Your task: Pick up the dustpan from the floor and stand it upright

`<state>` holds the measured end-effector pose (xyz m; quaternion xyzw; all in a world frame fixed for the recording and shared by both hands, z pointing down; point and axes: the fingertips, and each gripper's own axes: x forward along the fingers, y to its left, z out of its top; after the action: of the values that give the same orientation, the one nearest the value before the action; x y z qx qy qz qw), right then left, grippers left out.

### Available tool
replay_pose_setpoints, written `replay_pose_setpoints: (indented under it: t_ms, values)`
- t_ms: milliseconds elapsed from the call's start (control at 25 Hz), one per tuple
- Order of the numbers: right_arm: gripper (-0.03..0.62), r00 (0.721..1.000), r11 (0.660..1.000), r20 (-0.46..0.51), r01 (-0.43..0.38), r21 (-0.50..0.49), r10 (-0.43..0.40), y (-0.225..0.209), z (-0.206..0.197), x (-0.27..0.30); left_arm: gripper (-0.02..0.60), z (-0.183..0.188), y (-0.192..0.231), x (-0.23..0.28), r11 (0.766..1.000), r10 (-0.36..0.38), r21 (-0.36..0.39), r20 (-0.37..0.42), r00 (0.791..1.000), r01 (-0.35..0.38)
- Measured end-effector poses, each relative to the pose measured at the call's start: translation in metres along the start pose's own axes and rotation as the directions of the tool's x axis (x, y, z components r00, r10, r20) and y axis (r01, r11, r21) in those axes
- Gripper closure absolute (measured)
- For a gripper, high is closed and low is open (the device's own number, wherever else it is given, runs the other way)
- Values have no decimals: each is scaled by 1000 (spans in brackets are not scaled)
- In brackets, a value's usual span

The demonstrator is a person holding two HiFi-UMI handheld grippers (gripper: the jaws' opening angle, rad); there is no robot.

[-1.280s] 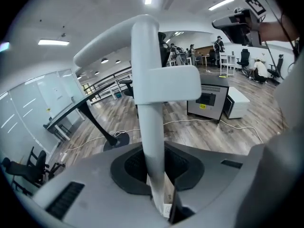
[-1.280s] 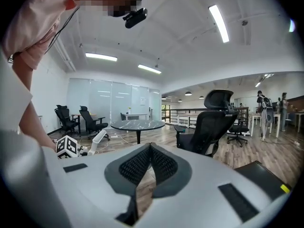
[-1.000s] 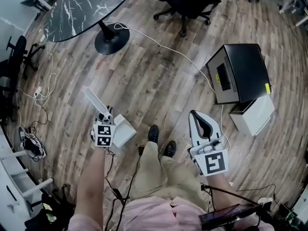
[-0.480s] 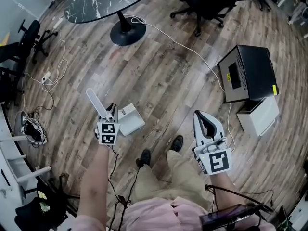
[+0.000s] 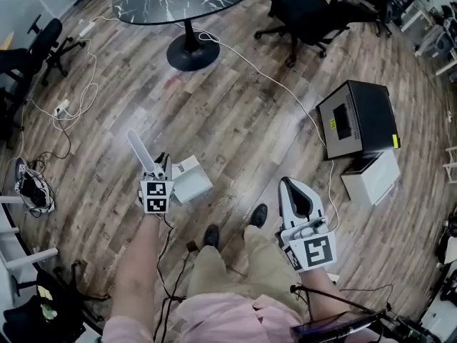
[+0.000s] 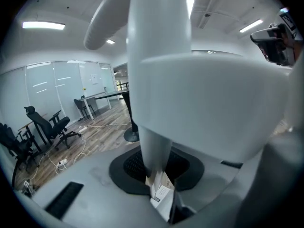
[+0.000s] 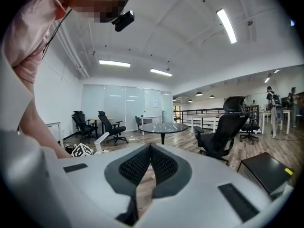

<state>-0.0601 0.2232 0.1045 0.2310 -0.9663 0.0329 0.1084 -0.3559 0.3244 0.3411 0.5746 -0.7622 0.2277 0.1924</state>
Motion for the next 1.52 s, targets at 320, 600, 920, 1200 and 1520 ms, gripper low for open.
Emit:
replay_pose_setpoints:
  t_ms: [320, 600, 920, 1200, 1520]
  values:
    - [592, 1000, 999, -5, 22, -47, -23, 41, 11, -6, 429, -11, 22, -11, 999, -28, -32, 41, 999, 29]
    - [593, 999, 996, 7, 33, -83, -33, 65, 26, -1, 313, -16, 9, -17, 993, -101, -57, 45, 994, 103]
    - [592, 997, 995, 15, 70, -69, -69, 84, 34, -16, 310, -38, 21, -45, 991, -111, -68, 42, 993, 113]
    - [592, 995, 993, -27, 93, -73, -95, 78, 15, -43, 308, -35, 16, -38, 994, -112, -13, 31, 993, 113]
    - [593, 989, 989, -43, 140, -56, -143, 64, 1, -70, 281, -31, 15, -27, 992, -81, -88, 55, 995, 85]
